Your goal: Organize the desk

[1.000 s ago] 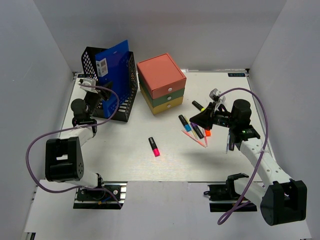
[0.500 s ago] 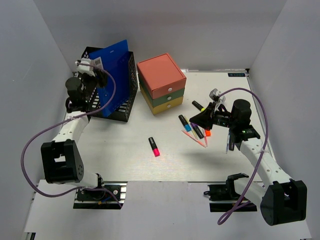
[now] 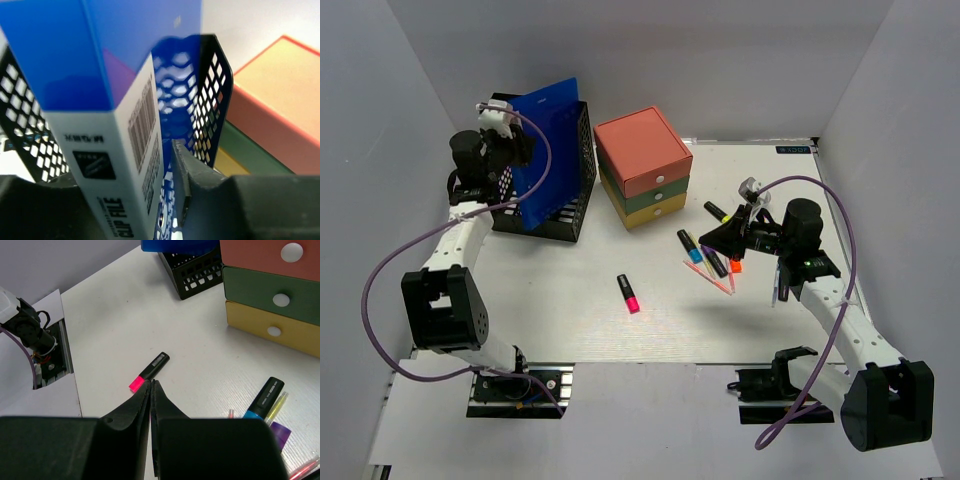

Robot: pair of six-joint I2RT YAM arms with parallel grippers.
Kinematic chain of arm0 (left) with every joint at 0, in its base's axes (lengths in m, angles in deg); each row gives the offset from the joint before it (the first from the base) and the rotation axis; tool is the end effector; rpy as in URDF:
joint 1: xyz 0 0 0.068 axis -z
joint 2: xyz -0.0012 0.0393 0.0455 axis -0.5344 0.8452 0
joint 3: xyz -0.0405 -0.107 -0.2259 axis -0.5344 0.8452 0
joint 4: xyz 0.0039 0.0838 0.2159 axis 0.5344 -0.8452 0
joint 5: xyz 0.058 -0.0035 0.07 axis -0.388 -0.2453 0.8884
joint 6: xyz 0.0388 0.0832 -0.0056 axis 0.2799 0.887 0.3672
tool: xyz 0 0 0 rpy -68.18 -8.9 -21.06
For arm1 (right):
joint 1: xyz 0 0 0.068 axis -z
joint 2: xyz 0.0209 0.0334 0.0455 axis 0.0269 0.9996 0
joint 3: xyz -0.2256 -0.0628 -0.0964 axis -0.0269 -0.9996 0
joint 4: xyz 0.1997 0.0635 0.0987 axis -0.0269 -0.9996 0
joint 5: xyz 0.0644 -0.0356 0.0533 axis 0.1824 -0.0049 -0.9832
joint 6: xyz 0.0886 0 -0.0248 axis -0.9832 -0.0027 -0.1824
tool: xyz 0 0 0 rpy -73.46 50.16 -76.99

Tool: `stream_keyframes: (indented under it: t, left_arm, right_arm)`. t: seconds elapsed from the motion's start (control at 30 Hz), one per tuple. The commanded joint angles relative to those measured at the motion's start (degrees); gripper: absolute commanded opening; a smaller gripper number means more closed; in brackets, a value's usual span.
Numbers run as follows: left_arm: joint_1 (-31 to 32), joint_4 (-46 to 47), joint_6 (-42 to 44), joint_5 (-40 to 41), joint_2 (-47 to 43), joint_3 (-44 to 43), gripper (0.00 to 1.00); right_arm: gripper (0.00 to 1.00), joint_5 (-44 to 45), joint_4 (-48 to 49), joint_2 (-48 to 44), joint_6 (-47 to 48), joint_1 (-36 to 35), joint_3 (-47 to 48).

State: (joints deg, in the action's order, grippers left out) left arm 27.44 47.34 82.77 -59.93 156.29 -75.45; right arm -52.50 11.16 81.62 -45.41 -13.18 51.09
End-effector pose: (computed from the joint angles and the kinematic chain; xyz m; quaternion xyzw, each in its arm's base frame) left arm 0.3842 0.0001 0.3280 0.1051 0.7338 -0.1183 0.6607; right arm 0.2152 0.1128 0.2865 -0.3229 0.6639 0.4354 0.5152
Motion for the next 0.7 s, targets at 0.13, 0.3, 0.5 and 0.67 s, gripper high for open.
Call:
stream_keyframes:
  t: [0.13, 0.3, 0.5, 0.67]
  left_arm:
    - [-0.06, -8.21, 1.6, -3.76, 2.66, -2.88, 0.16]
    - [-0.06, -7.5, 1.42, -4.11, 0.81, -1.65, 0.02]
    - [-0.06, -3.12, 0.28, -5.6, -4.01, 2.29, 0.0]
    - [-0.06, 8.13, -3.5, -6.39, -8.59, 7.74, 0.0]
  right_arm:
    - [0.08, -0.85, 2.09, -1.2, 0.13, 0.21, 0.48]
    - [0.08, -0.93, 2.0, -1.37, 0.04, 0.13, 0.48]
    - [0.08, -1.02, 2.09, -1.46, 0.04, 0.21, 0.48]
    - [0.07, -1.02, 2.09, -1.55, 0.04, 0.3, 0.39]
